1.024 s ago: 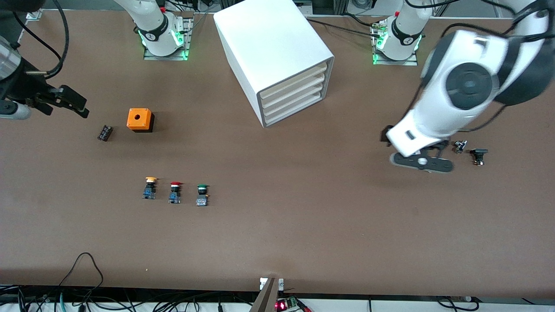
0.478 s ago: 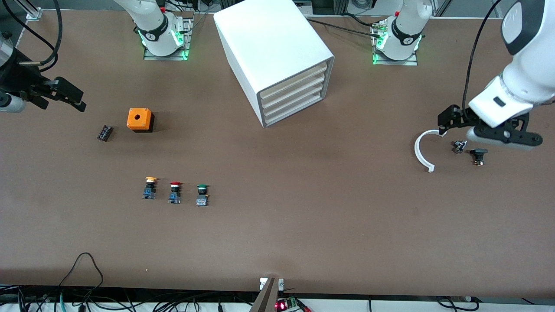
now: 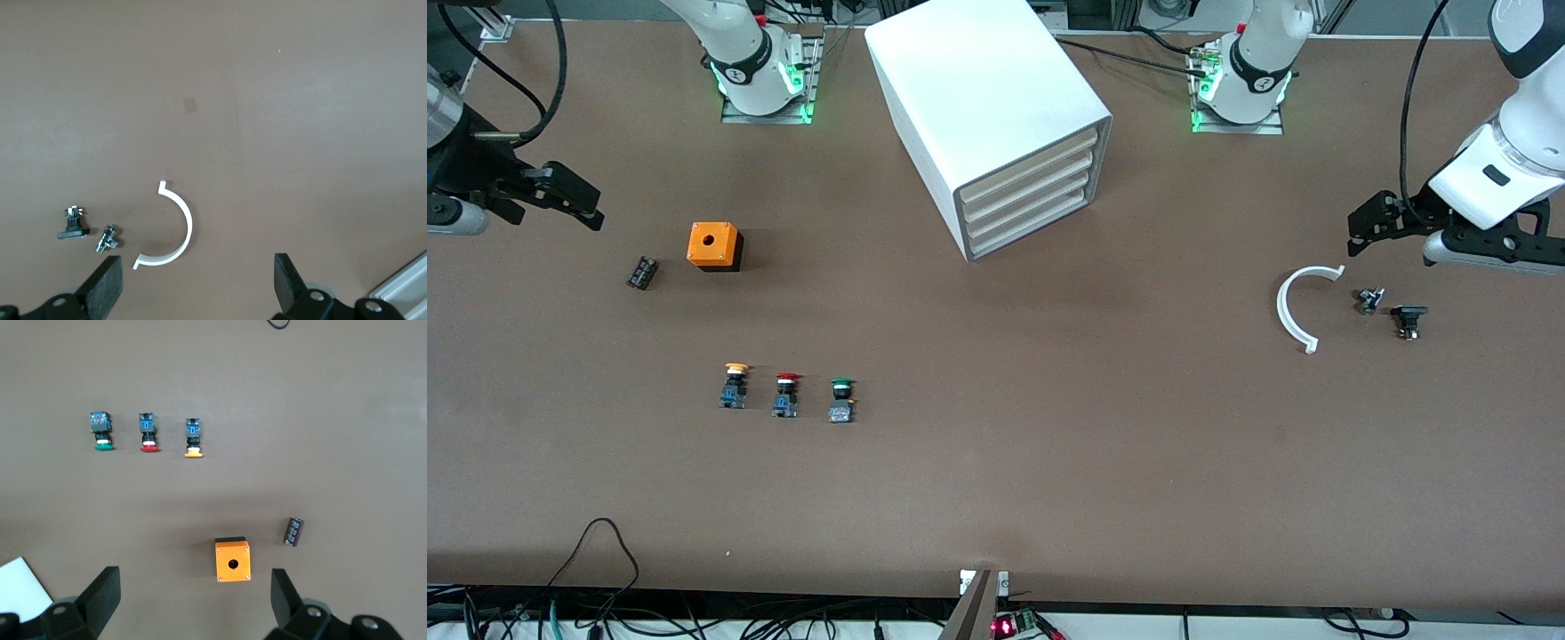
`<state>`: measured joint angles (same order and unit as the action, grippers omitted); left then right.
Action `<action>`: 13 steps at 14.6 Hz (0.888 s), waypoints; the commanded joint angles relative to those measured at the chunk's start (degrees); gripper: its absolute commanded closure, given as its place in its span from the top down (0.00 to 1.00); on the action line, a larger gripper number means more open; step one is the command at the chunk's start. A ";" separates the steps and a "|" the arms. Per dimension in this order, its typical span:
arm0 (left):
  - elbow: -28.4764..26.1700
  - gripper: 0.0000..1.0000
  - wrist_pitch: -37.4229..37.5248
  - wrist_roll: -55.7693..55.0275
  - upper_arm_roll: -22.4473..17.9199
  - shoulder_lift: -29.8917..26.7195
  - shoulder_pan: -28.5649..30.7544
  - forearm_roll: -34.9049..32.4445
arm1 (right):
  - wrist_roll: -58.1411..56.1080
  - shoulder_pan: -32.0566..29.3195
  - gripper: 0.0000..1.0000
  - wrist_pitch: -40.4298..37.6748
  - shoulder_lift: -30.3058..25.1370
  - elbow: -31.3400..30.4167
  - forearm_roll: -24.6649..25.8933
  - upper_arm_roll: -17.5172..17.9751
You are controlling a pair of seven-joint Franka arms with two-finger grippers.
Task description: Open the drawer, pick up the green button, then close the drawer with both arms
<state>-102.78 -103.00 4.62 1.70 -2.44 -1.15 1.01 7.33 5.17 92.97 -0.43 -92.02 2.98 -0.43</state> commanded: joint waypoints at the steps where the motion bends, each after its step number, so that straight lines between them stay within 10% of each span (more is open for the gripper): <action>1: 1.70 1.00 2.18 1.36 -0.56 1.20 -0.96 0.49 | 0.31 1.42 1.00 -2.70 1.92 4.56 2.56 0.34; 13: 3.64 1.00 6.05 1.09 -0.21 1.65 -1.13 -1.97 | 0.14 0.63 1.00 -2.35 2.45 4.66 -1.57 -0.36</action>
<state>-101.19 -98.58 4.86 1.72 -1.76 -1.87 0.20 7.34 6.06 91.47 1.15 -89.11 3.13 -0.77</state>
